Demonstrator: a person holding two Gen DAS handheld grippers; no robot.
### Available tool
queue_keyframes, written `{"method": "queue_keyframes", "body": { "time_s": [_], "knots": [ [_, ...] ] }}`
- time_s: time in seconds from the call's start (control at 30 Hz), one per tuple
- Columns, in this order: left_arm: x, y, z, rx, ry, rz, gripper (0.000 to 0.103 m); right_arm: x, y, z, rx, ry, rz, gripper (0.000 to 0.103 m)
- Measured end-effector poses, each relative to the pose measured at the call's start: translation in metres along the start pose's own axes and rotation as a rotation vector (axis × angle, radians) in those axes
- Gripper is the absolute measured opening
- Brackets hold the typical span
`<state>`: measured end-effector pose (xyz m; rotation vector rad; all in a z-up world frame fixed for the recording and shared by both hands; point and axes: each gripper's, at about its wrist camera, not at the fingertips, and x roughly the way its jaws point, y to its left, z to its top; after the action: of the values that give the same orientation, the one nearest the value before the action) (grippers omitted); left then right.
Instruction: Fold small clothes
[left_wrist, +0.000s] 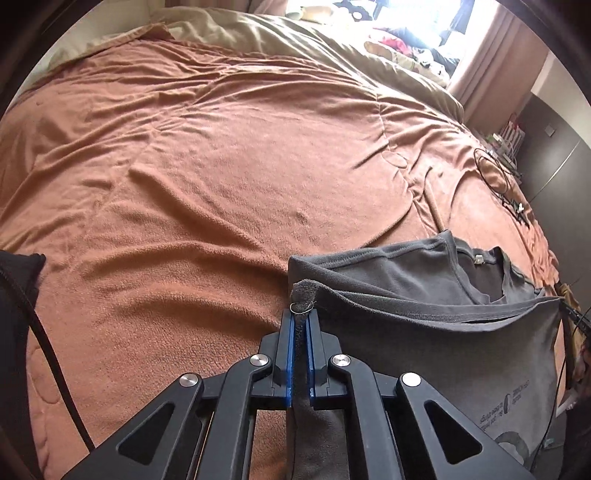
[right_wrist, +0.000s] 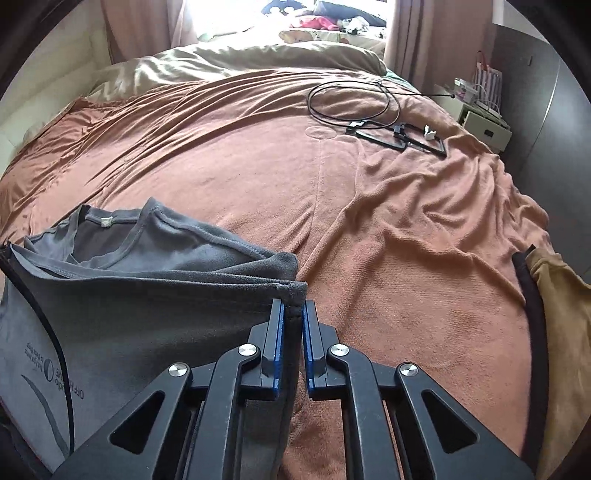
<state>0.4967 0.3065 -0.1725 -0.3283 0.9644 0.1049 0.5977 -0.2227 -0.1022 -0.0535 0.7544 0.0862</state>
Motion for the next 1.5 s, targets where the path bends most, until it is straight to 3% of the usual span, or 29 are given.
{"method": "queue_keyframes", "body": {
  "time_s": [0.3, 0.43, 0.73, 1.03, 1.47, 1.5],
  "knots": [
    [-0.052, -0.015, 0.033, 0.031, -0.131, 0.009, 0.005, -0.051, -0.003, 0.019, 0.014, -0.102, -0.003, 0.006],
    [-0.052, -0.016, 0.053, 0.029, -0.146, 0.019, 0.005, -0.051, -0.005, 0.032, 0.029, -0.117, -0.004, 0.006],
    [0.013, -0.017, 0.077, 0.028, -0.079, 0.092, 0.005, 0.021, 0.001, 0.066, 0.017, -0.043, -0.04, 0.006],
    [0.088, -0.004, 0.064, 0.024, 0.043, 0.139, 0.005, 0.103, 0.006, 0.069, 0.007, 0.069, -0.053, 0.006],
    [0.071, -0.003, 0.078, -0.003, -0.048, 0.175, 0.006, 0.095, 0.008, 0.071, 0.032, -0.006, -0.087, 0.006],
    [0.073, -0.007, 0.078, 0.014, -0.051, 0.183, 0.011, 0.099, 0.01, 0.072, 0.028, -0.003, -0.094, 0.006]
  ]
}}
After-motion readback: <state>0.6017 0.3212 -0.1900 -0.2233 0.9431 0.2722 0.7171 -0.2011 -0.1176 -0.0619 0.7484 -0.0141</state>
